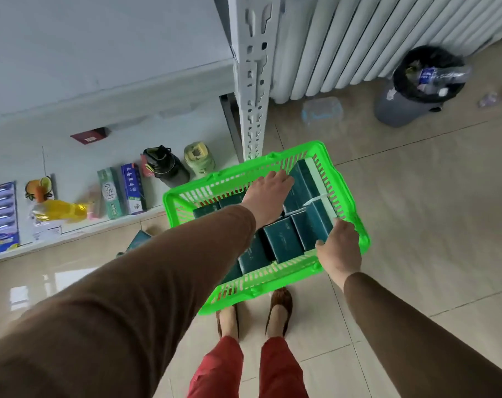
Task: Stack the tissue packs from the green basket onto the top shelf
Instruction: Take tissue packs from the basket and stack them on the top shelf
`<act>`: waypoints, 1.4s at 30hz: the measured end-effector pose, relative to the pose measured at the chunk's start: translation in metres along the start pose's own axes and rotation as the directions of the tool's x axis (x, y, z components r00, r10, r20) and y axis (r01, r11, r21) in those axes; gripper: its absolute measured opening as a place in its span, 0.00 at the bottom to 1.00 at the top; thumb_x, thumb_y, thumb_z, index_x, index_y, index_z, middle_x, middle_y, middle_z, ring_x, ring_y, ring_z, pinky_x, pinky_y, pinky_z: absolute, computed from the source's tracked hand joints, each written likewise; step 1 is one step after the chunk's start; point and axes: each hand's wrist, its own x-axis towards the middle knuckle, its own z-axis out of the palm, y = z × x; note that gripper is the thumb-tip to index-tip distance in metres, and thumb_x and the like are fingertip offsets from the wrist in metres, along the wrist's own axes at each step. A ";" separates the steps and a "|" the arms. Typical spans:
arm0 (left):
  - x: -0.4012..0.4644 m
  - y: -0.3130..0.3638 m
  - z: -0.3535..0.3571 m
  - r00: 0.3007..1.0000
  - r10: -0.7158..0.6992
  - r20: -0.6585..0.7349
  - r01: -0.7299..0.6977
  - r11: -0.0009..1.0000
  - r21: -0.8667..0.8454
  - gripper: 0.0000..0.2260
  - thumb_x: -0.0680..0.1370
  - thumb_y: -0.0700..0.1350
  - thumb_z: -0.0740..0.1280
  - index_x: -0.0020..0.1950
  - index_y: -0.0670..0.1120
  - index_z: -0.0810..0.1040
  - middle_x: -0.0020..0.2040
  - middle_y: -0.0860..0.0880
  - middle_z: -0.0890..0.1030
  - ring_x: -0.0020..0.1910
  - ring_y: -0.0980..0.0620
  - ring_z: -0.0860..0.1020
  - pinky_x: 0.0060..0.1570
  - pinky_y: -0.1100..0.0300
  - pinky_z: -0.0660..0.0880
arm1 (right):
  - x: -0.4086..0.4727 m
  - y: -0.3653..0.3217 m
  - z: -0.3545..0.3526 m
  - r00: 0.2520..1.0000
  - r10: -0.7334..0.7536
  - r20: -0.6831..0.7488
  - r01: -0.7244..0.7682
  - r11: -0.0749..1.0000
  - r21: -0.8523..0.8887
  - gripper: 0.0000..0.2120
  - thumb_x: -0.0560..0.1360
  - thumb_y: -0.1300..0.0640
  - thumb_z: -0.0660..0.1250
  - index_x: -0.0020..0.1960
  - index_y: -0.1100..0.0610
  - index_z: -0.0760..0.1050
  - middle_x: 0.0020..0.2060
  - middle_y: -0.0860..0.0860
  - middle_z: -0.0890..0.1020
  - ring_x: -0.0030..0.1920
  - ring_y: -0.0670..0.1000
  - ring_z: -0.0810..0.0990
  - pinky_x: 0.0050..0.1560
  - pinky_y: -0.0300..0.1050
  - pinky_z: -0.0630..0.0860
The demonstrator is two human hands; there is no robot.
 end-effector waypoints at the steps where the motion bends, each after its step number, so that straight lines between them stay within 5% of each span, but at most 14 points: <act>1: 0.019 0.003 0.008 1.000 0.014 -0.004 -0.014 0.999 0.039 0.28 0.73 0.35 0.65 0.72 0.46 0.65 0.68 0.45 0.68 0.63 0.43 0.70 0.58 0.49 0.72 | 0.009 0.004 0.007 1.000 -0.007 0.009 0.007 1.000 -0.022 0.26 0.72 0.60 0.70 0.67 0.64 0.68 0.63 0.62 0.73 0.63 0.64 0.72 0.62 0.56 0.70; 8: 0.109 0.014 0.052 0.993 0.119 -0.014 -0.111 0.959 0.259 0.36 0.72 0.33 0.67 0.77 0.46 0.58 0.75 0.45 0.61 0.74 0.42 0.61 0.67 0.46 0.67 | 0.036 0.031 0.045 0.997 -0.080 0.000 0.078 0.975 -0.207 0.37 0.73 0.55 0.72 0.76 0.62 0.59 0.69 0.60 0.70 0.66 0.59 0.71 0.68 0.49 0.66; 12: 0.124 0.014 0.069 0.993 0.120 0.018 -0.118 0.922 0.369 0.37 0.73 0.33 0.67 0.78 0.47 0.56 0.75 0.44 0.60 0.74 0.38 0.60 0.67 0.43 0.67 | 0.045 0.033 0.051 0.994 -0.112 -0.009 0.104 0.942 -0.318 0.24 0.78 0.56 0.66 0.70 0.59 0.64 0.64 0.55 0.73 0.60 0.53 0.76 0.59 0.44 0.74; 15: 0.132 0.014 0.076 0.994 0.107 0.006 -0.100 0.914 0.394 0.25 0.75 0.35 0.65 0.72 0.47 0.69 0.72 0.44 0.63 0.71 0.37 0.63 0.66 0.43 0.68 | 0.055 0.031 0.052 0.988 -0.147 0.052 0.156 0.911 -0.382 0.14 0.79 0.55 0.64 0.62 0.58 0.68 0.60 0.55 0.75 0.58 0.54 0.78 0.54 0.46 0.77; 19: 0.111 0.007 0.073 0.993 0.112 -0.024 -0.092 0.901 0.425 0.21 0.74 0.41 0.67 0.67 0.51 0.73 0.73 0.45 0.64 0.72 0.40 0.62 0.68 0.48 0.63 | 0.056 0.032 0.043 0.978 -0.188 0.089 0.208 0.901 -0.382 0.14 0.75 0.50 0.67 0.56 0.55 0.71 0.51 0.52 0.81 0.54 0.55 0.78 0.48 0.48 0.76; 22: 0.060 -0.011 0.052 0.993 -0.100 -0.062 0.114 0.951 0.286 0.26 0.74 0.50 0.69 0.70 0.53 0.67 0.70 0.46 0.69 0.65 0.42 0.69 0.59 0.48 0.68 | 0.036 0.028 0.023 0.960 -0.274 0.053 0.278 0.917 -0.288 0.18 0.68 0.43 0.70 0.49 0.54 0.71 0.45 0.51 0.80 0.50 0.56 0.76 0.44 0.49 0.74; 28: -0.094 -0.068 -0.018 0.906 -0.403 -0.126 0.403 0.915 -0.032 0.28 0.72 0.65 0.67 0.66 0.53 0.67 0.53 0.48 0.77 0.50 0.41 0.80 0.38 0.53 0.66 | -0.021 -0.023 -0.026 0.919 -0.394 0.018 0.385 0.904 0.185 0.18 0.71 0.48 0.72 0.55 0.51 0.69 0.46 0.48 0.75 0.46 0.56 0.79 0.41 0.47 0.72; 31: -0.180 -0.105 -0.054 0.840 -0.527 -0.125 0.503 0.845 -0.182 0.29 0.70 0.65 0.70 0.64 0.53 0.66 0.53 0.47 0.78 0.49 0.40 0.80 0.38 0.53 0.68 | -0.049 -0.083 -0.046 0.852 -0.522 0.042 0.496 0.829 0.257 0.19 0.72 0.49 0.74 0.59 0.50 0.70 0.50 0.48 0.76 0.47 0.51 0.78 0.45 0.47 0.74; 35: -0.301 -0.166 -0.103 0.748 -0.645 -0.154 0.576 0.747 -0.331 0.26 0.70 0.58 0.74 0.62 0.51 0.68 0.52 0.47 0.77 0.48 0.42 0.79 0.40 0.55 0.69 | -0.106 -0.187 -0.056 0.752 -0.658 0.045 0.617 0.726 0.302 0.23 0.72 0.52 0.74 0.62 0.50 0.69 0.52 0.47 0.76 0.47 0.49 0.76 0.39 0.40 0.68; 39: -0.429 -0.240 -0.142 0.662 -0.711 -0.238 0.555 0.678 -0.482 0.24 0.71 0.52 0.76 0.63 0.51 0.70 0.52 0.50 0.77 0.48 0.47 0.77 0.42 0.55 0.70 | -0.188 -0.299 -0.055 0.677 -0.734 0.050 0.686 0.655 0.317 0.30 0.70 0.53 0.76 0.67 0.50 0.67 0.54 0.45 0.74 0.48 0.48 0.76 0.42 0.40 0.69; 42: -0.518 -0.293 -0.171 0.644 -0.708 -0.290 0.522 0.684 -0.511 0.25 0.71 0.49 0.76 0.65 0.51 0.71 0.56 0.48 0.77 0.52 0.45 0.77 0.49 0.53 0.74 | -0.253 -0.374 -0.052 0.653 -0.757 0.023 0.698 0.613 0.370 0.25 0.68 0.52 0.76 0.61 0.48 0.70 0.50 0.46 0.78 0.45 0.49 0.79 0.40 0.41 0.74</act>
